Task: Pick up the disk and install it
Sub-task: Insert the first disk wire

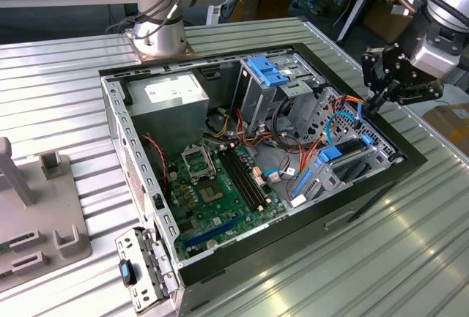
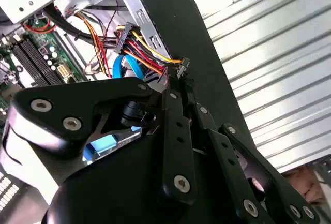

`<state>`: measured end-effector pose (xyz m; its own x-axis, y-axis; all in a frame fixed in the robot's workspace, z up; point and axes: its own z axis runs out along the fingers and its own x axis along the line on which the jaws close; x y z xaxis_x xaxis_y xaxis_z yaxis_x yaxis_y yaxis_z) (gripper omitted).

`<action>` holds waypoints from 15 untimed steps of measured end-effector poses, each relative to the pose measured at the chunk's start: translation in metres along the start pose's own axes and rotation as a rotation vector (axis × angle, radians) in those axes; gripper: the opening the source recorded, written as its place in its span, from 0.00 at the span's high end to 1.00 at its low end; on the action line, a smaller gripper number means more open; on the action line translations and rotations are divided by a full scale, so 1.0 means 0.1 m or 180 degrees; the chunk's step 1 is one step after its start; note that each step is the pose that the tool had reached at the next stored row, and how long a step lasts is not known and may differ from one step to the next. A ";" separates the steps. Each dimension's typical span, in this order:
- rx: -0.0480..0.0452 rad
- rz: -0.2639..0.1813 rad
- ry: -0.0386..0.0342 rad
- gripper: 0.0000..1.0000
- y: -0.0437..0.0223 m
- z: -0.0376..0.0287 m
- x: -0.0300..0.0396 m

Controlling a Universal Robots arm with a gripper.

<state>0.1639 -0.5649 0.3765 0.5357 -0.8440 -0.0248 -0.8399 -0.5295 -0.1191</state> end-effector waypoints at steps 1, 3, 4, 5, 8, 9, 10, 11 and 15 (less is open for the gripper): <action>0.0005 0.0193 0.0023 0.84 0.000 0.000 0.001; 0.0045 0.0200 0.0001 0.84 0.034 -0.004 -0.014; 0.0067 0.0200 -0.0011 0.84 0.051 -0.006 -0.020; 0.0096 0.0200 -0.0016 0.84 0.074 -0.008 -0.027; 0.0130 0.0204 0.0001 0.84 0.110 -0.012 -0.031; 0.0134 0.0206 0.0004 0.84 0.114 -0.012 -0.031; 0.0137 0.0209 0.0005 0.84 0.119 -0.011 -0.030; 0.0138 0.0210 0.0007 0.84 0.126 -0.011 -0.029; 0.0140 0.0222 0.0010 0.84 0.162 -0.006 -0.037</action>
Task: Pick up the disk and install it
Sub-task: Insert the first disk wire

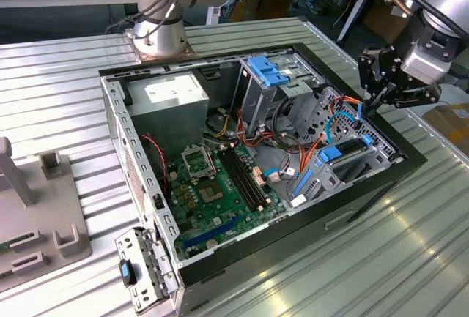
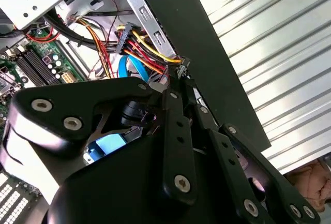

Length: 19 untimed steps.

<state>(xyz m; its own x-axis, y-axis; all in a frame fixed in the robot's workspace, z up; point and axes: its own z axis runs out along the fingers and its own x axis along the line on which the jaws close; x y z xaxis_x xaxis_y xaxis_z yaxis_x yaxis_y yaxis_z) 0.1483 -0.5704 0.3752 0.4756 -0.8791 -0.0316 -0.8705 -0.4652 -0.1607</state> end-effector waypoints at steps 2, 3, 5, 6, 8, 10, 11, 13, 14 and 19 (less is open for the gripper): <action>0.0001 0.0013 0.0003 0.84 0.036 0.004 -0.009; 0.0002 0.0016 0.0003 0.84 0.043 0.005 -0.011; 0.0004 0.0021 0.0006 0.84 0.072 0.006 -0.020; 0.0008 0.0023 0.0008 0.84 0.094 0.005 -0.026; 0.0013 0.0023 0.0010 0.84 0.124 0.009 -0.030; 0.0017 0.0023 0.0012 0.84 0.147 0.010 -0.033; 0.0018 0.0023 0.0013 0.84 0.156 0.010 -0.034; 0.0019 0.0028 0.0014 0.84 0.164 0.009 -0.034; 0.0020 0.0030 0.0014 0.84 0.164 0.010 -0.033; 0.0022 0.0094 0.0025 0.84 0.165 0.010 -0.031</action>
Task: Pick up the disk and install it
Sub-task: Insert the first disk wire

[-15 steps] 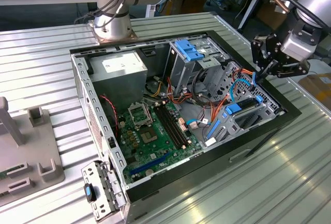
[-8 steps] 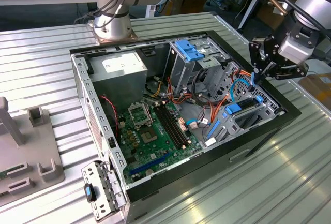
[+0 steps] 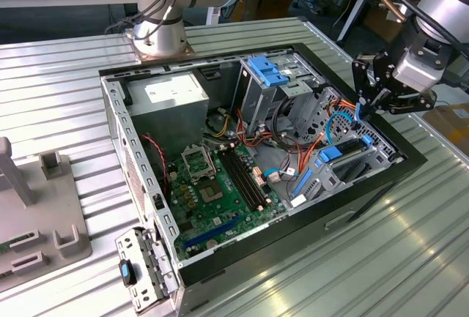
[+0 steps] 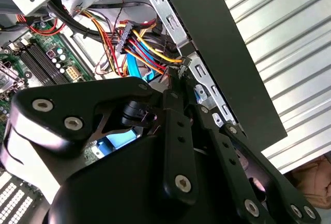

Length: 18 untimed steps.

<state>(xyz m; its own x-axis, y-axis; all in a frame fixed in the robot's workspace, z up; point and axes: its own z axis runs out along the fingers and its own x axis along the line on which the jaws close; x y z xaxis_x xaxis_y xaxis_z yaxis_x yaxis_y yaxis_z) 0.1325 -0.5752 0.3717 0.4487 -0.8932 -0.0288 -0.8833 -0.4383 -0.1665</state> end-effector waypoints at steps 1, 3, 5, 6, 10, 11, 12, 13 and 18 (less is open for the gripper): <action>0.0003 0.0122 0.0021 0.84 0.000 0.000 0.000; 0.0007 0.0251 0.0043 0.84 0.000 0.000 0.000; 0.0010 0.0346 0.0059 0.84 0.000 0.000 0.000; 0.0012 0.0413 0.0070 0.84 0.000 0.001 0.000; 0.0017 0.0602 0.0102 0.84 0.000 0.001 0.000; 0.0017 0.0609 0.0103 0.84 0.001 0.000 0.000; 0.0018 0.0609 0.0104 0.84 0.001 0.000 0.000; 0.0018 0.0610 0.0103 0.84 0.000 0.000 0.000; 0.0161 0.0605 0.0109 0.84 0.036 -0.005 -0.008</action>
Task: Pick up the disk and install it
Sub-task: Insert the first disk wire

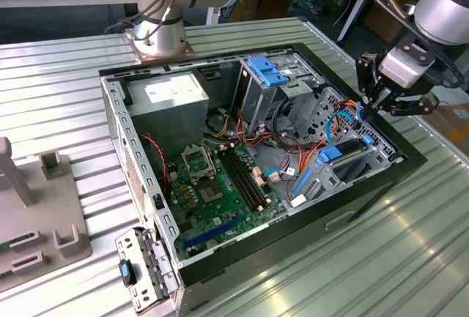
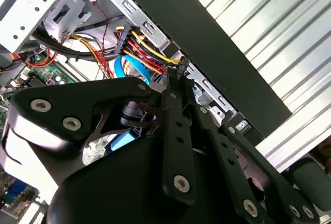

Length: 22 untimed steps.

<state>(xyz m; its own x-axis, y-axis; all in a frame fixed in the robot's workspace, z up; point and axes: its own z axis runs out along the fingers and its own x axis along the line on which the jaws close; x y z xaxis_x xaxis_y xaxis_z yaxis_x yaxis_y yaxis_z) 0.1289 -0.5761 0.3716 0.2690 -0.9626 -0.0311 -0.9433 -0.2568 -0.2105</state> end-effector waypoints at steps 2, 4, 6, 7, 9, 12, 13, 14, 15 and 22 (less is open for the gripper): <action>0.0031 -0.0002 0.0005 0.84 0.006 -0.001 0.012; 0.0033 0.0000 0.0006 0.84 0.011 -0.003 0.028; 0.0033 0.0000 0.0006 0.84 0.011 -0.003 0.028; 0.0033 0.0004 0.0007 0.84 0.014 -0.004 0.028; 0.0036 0.0079 0.0023 0.84 0.015 0.002 0.028; 0.0042 0.0288 0.0069 0.84 0.018 0.012 0.029; 0.0045 0.0389 0.0091 0.84 0.019 0.019 0.029; 0.0048 0.0476 0.0111 0.84 0.020 0.023 0.029; 0.0049 0.0523 0.0121 0.84 0.020 0.024 0.029; 0.0106 0.0521 0.0131 0.84 0.140 0.002 0.000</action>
<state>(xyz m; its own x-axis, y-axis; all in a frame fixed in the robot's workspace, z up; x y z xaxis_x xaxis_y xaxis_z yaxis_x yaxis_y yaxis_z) 0.1157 -0.5797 0.3685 0.1036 -0.9942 -0.0277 -0.9666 -0.0941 -0.2382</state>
